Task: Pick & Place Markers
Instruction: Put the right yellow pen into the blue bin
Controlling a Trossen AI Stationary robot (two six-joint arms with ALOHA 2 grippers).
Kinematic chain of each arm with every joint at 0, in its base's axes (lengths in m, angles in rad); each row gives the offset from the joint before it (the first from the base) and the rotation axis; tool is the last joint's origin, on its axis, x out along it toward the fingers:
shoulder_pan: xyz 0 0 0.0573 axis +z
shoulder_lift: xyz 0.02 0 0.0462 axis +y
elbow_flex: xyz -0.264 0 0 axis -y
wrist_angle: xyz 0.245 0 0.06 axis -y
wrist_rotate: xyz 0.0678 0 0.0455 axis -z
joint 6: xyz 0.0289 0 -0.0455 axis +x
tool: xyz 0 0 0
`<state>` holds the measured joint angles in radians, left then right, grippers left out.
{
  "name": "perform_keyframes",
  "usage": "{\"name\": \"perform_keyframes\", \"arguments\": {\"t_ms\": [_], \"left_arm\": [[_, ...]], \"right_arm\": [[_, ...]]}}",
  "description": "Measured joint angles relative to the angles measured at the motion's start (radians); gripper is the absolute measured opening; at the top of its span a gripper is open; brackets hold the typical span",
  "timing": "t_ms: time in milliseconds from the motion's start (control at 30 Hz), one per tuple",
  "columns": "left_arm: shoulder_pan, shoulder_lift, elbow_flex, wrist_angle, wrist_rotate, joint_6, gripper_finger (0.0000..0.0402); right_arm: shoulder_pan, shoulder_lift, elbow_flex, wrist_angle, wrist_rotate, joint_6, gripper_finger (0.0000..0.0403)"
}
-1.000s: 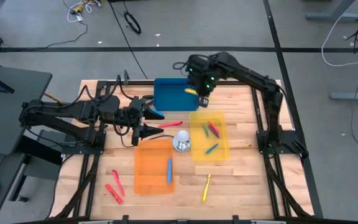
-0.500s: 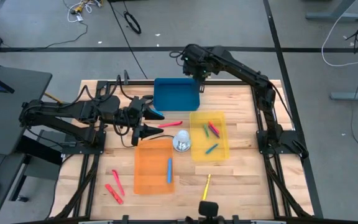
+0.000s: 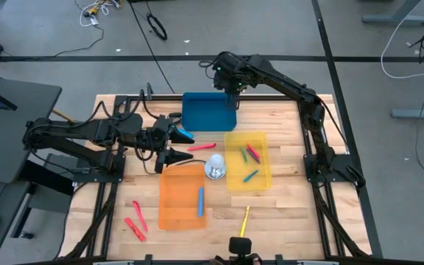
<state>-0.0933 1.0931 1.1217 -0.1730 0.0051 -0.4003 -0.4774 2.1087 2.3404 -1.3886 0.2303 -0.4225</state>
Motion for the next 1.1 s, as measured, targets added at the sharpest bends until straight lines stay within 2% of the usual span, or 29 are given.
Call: {"name": "perform_keyframes", "arguments": {"t_ms": [200,367,1100], "left_arm": [[0.0,0.0,0.0,-0.001,0.0,-0.001,0.0286],[0.0,0.0,0.0,-0.024,0.0,-0.001,0.0286],[0.0,0.0,0.0,-0.03,0.032,-0.008,0.0287]], "right_arm": [[0.009,0.083,-0.002,-0.013,-0.006,-0.004,0.0004],[0.015,0.149,-0.002,0.003,-0.085,-0.005,0.0004],[0.07,0.362,-0.002,0.082,-0.224,0.001,0.0004]]}}
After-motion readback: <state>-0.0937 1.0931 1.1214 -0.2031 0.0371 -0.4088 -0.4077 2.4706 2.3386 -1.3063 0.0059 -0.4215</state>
